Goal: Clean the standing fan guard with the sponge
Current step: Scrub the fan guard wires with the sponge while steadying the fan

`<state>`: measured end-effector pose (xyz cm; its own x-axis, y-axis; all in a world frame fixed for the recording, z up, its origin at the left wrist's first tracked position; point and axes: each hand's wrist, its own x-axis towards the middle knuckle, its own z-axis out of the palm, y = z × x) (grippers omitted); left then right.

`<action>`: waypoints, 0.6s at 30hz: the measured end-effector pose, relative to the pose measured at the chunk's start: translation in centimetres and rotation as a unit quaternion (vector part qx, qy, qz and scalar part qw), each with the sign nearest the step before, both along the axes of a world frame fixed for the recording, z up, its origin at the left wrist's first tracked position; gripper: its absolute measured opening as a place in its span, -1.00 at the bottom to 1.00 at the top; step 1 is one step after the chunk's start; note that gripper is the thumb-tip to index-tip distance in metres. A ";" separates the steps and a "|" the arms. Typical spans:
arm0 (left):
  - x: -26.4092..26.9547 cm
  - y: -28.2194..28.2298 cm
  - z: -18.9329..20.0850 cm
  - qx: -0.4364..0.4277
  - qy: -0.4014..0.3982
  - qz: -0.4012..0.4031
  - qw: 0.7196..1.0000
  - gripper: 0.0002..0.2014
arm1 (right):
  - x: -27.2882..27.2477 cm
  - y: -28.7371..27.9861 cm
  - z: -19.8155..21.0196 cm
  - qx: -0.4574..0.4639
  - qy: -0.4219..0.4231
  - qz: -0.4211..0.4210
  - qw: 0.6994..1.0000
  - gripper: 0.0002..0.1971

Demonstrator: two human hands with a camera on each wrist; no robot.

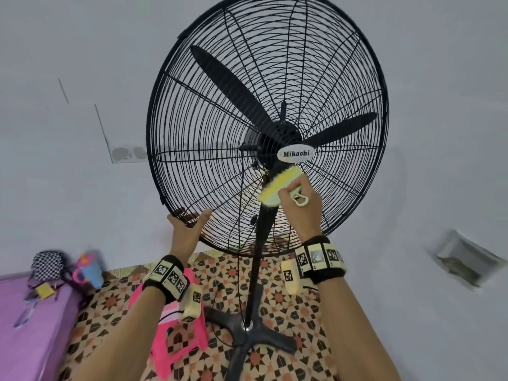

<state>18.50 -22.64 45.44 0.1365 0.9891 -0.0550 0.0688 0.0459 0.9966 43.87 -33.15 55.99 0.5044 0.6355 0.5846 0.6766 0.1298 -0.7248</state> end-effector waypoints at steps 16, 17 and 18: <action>0.5 -0.5 0.4 -0.006 -0.014 -0.005 1.000 0.65 | -0.2 -0.9 2.2 0.050 -0.107 0.028 0.993 -0.71; 0.4 -0.6 0.4 -0.011 -0.012 -0.007 1.000 0.66 | -0.5 -0.8 2.5 0.079 -0.099 0.044 0.991 -0.72; 0.3 -0.5 0.3 -0.016 -0.011 -0.009 1.000 0.66 | -0.6 -0.5 2.6 0.096 -0.085 0.054 0.990 -0.74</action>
<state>18.80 -23.15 45.78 0.1553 0.9844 -0.0830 0.0484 0.0763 0.9959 43.30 -33.69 58.60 0.3228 0.5496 0.7705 0.7617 0.3324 -0.5562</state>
